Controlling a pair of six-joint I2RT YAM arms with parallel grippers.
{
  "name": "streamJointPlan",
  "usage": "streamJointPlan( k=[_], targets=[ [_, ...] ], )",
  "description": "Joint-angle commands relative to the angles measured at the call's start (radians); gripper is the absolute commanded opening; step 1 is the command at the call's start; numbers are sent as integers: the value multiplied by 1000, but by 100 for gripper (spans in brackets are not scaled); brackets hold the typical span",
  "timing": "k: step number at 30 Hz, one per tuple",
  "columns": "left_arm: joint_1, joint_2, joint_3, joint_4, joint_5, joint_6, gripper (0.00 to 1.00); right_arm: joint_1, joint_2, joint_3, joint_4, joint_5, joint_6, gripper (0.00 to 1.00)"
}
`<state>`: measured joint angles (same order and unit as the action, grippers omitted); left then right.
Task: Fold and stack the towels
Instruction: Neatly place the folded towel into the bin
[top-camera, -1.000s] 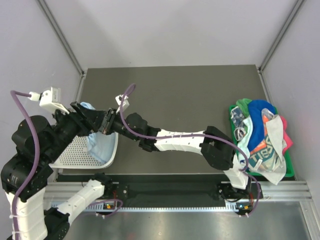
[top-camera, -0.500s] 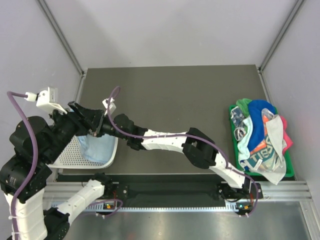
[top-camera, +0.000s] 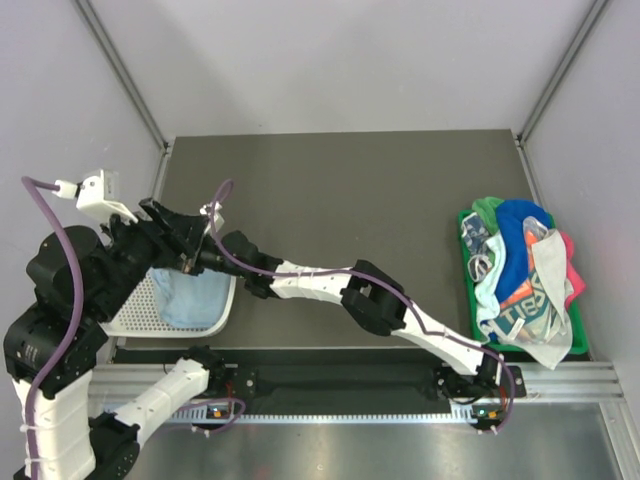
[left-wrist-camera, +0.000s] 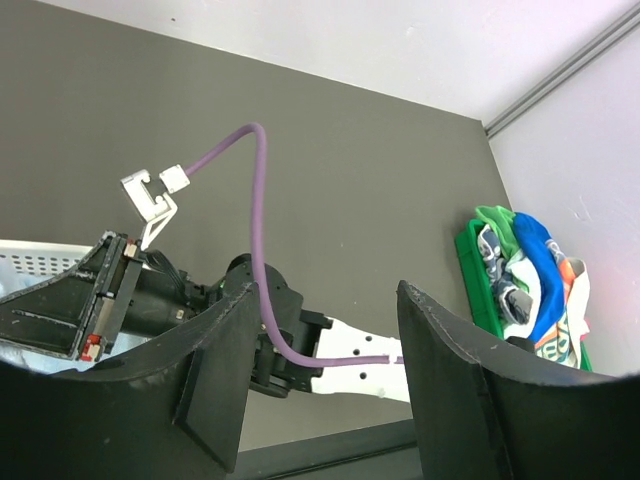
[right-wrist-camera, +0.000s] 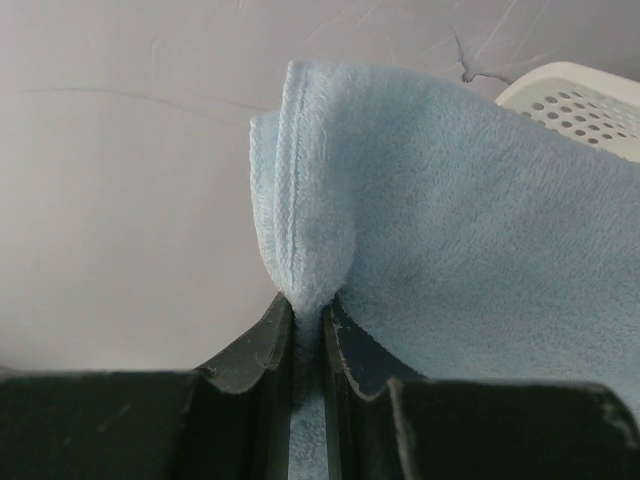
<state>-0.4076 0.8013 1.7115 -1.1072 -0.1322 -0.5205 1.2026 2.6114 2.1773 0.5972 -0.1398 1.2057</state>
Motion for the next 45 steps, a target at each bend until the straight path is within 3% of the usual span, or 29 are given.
streamJointPlan(
  k=[1,17,23,26,27,30,33,41,45],
  targets=[
    [-2,7,-10,35,-17,13,62,-8,50,104,70,-18,46,0],
    [-2,13,-69,46,-35,-6,62,-12,176,226,36,9,51,5],
    [-2,15,-78,53,-27,-15,62,-14,197,251,7,5,20,29],
    [-2,19,-76,56,-23,-16,62,-14,203,268,12,-12,6,50],
    [-2,19,-76,56,-21,-15,62,-12,207,277,0,-18,-3,65],
    [-2,24,-76,58,-18,-18,62,-15,211,296,-2,-41,-32,86],
    [-2,24,-78,63,-10,-21,62,-17,208,297,7,-52,-29,92],
    [-2,29,-85,60,-15,-29,62,-26,184,236,7,-64,14,94],
    [-2,62,-84,-9,-126,-41,60,-26,171,236,7,-93,23,96]
  ],
)
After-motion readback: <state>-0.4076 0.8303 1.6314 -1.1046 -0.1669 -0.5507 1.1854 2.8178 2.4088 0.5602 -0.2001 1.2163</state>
